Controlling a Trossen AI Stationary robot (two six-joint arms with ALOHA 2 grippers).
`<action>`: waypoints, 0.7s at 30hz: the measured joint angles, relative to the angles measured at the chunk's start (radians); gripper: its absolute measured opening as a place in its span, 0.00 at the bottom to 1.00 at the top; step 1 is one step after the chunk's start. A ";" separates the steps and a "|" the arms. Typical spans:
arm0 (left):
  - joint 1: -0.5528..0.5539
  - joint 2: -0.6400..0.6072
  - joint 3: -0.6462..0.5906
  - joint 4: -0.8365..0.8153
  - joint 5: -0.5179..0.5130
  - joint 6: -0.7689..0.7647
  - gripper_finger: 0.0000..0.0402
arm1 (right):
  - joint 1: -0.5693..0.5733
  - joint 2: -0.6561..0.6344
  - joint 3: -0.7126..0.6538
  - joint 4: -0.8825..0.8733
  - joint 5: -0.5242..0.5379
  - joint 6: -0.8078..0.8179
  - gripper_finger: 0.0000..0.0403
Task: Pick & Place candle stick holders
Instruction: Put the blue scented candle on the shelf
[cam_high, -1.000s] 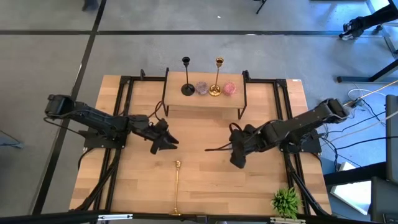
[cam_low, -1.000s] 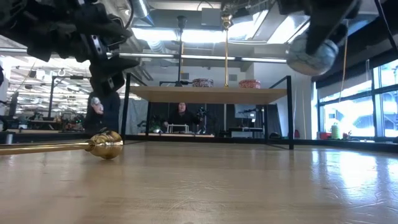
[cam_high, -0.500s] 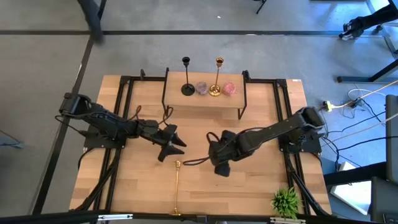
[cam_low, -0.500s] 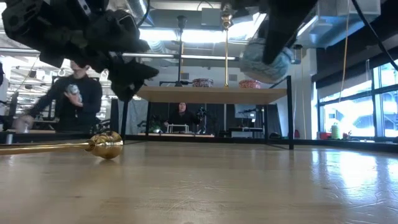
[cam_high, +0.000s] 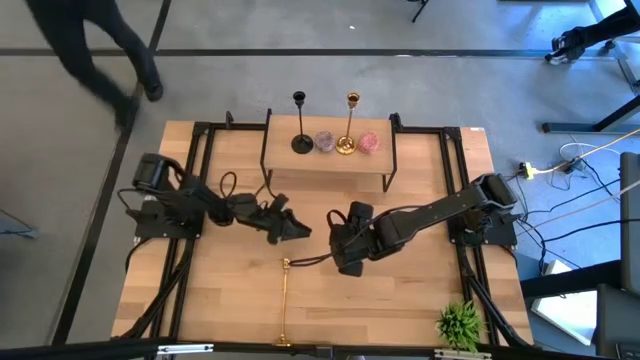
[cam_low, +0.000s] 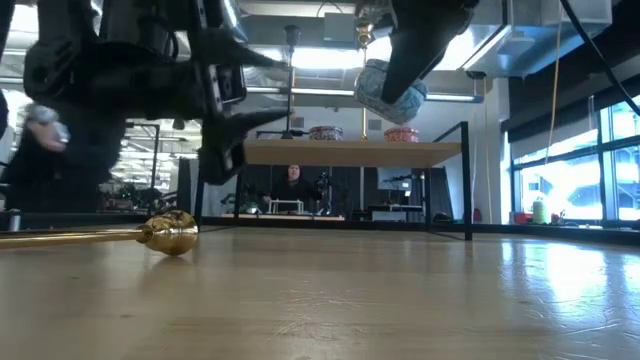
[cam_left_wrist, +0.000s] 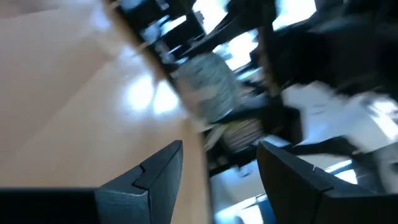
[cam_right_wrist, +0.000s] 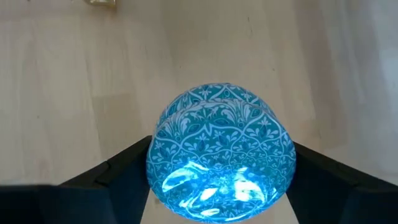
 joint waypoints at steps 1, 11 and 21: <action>0.006 0.017 0.000 0.043 0.008 -0.023 0.50 | 0.000 0.000 0.000 0.000 0.003 -0.001 0.75; 0.055 0.086 0.113 -0.043 0.041 -0.061 0.50 | -0.005 0.000 0.000 0.031 0.049 -0.038 0.75; 0.082 0.087 0.263 -0.274 0.138 0.017 0.52 | -0.013 0.000 -0.001 0.021 0.048 -0.046 0.75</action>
